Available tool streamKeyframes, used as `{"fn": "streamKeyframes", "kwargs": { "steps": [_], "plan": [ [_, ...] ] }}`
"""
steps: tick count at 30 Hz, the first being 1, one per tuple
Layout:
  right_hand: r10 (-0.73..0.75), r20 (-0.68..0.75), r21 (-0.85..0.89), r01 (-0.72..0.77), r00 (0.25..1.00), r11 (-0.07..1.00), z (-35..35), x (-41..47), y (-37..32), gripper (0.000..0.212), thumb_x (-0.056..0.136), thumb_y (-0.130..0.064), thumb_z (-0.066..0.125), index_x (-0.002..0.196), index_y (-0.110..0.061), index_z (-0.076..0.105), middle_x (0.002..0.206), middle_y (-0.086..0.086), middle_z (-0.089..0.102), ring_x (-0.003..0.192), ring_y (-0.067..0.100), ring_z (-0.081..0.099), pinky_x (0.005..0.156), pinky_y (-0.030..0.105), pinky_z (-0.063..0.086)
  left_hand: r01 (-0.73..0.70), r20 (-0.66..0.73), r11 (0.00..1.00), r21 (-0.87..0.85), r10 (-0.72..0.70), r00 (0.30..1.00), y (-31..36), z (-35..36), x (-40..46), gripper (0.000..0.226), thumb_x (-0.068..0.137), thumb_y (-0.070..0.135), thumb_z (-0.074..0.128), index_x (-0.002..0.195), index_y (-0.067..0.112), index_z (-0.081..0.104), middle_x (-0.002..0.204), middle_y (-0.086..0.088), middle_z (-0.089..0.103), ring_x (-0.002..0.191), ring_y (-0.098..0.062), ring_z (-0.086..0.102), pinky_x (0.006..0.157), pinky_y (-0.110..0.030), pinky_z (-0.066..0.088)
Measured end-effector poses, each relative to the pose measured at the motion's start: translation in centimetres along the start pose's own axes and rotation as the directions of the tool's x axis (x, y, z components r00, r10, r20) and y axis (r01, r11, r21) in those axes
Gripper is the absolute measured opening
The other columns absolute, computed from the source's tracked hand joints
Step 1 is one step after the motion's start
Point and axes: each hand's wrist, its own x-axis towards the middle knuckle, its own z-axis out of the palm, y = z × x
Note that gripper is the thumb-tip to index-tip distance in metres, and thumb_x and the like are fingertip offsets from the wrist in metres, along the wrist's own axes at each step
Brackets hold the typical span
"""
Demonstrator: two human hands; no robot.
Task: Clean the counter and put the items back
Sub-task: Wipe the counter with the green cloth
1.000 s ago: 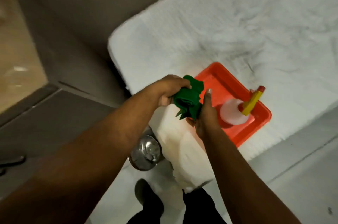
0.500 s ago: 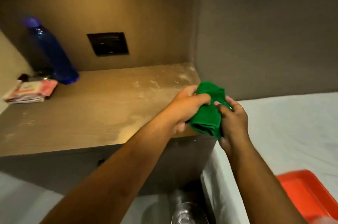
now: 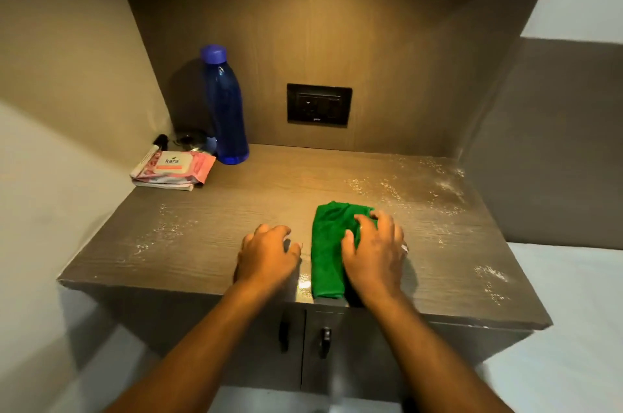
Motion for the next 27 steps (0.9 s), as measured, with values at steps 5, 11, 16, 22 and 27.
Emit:
{"fn": "streamKeyframes", "kwargs": {
  "steps": [5, 11, 16, 22, 27],
  "plan": [
    [-0.036, 0.462, -0.115, 0.100, 0.886, 0.988, 2.8, 0.8, -2.9, 0.089, 0.086, -0.070, 0.039, 0.154, -0.019, 0.016, 0.165, 0.008, -0.001, 0.149, 0.033, -0.011, 0.118, 0.055, -0.001, -0.072, -0.028, 0.996, 0.053, 0.074, 0.997, 0.3, 0.0, 2.7, 0.040, 0.090, 0.036, 0.055, 0.129, 0.028, 0.054, 0.128, -0.001, 0.054, 0.117, -0.025, 0.044, 0.094, -0.040, 0.042],
    [0.006, 0.415, 0.004, -0.008, 0.910, 1.000, 3.4, 0.0, -0.3, 0.103, 0.080, -0.082, 0.025, 0.155, -0.017, -0.003, 0.163, 0.010, -0.016, 0.149, 0.023, -0.019, 0.117, 0.041, -0.008, -0.072, -0.127, 0.992, 0.101, 0.085, 0.988, 0.7, 2.0, 3.4, 0.042, 0.092, 0.043, 0.050, 0.126, 0.020, 0.057, 0.131, -0.006, 0.055, 0.122, -0.027, 0.045, 0.097, -0.043, 0.039],
    [-0.093, 0.482, -0.073, 0.146, 0.871, 0.987, 3.2, 1.2, 1.2, 0.091, 0.086, -0.072, 0.028, 0.155, -0.020, 0.001, 0.163, 0.009, -0.014, 0.149, 0.023, -0.017, 0.116, 0.039, -0.010, -0.125, -0.053, 0.960, 0.251, 0.142, 0.988, 0.4, 4.1, 3.8, 0.049, 0.097, 0.044, 0.034, 0.137, 0.020, 0.047, 0.150, -0.010, 0.039, 0.142, -0.029, 0.026, 0.115, -0.045, 0.019],
    [-0.190, 0.481, -0.092, 0.264, 0.856, 0.960, -1.0, 0.1, 9.0, 0.078, 0.085, -0.072, 0.013, 0.154, -0.036, 0.007, 0.162, -0.004, -0.011, 0.150, 0.017, -0.006, 0.117, 0.037, -0.002, -0.144, -0.018, 0.959, 0.245, 0.153, 0.988, -0.1, 4.0, 4.0, 0.054, 0.098, 0.047, 0.024, 0.144, 0.022, 0.035, 0.156, -0.006, 0.028, 0.146, -0.025, 0.017, 0.118, -0.043, 0.013],
    [0.105, 0.385, -0.256, -0.003, 0.917, 0.967, -6.0, 1.6, 18.2, 0.077, 0.088, -0.071, 0.016, 0.154, -0.032, 0.015, 0.164, 0.001, 0.001, 0.151, 0.022, 0.005, 0.121, 0.045, 0.011, -0.145, 0.014, 0.955, 0.258, 0.146, 0.989, 0.1, 3.6, 3.9, 0.056, 0.098, 0.048, 0.021, 0.147, 0.023, 0.030, 0.158, -0.006, 0.022, 0.147, -0.025, 0.012, 0.119, -0.044, 0.011]
  ]
}}
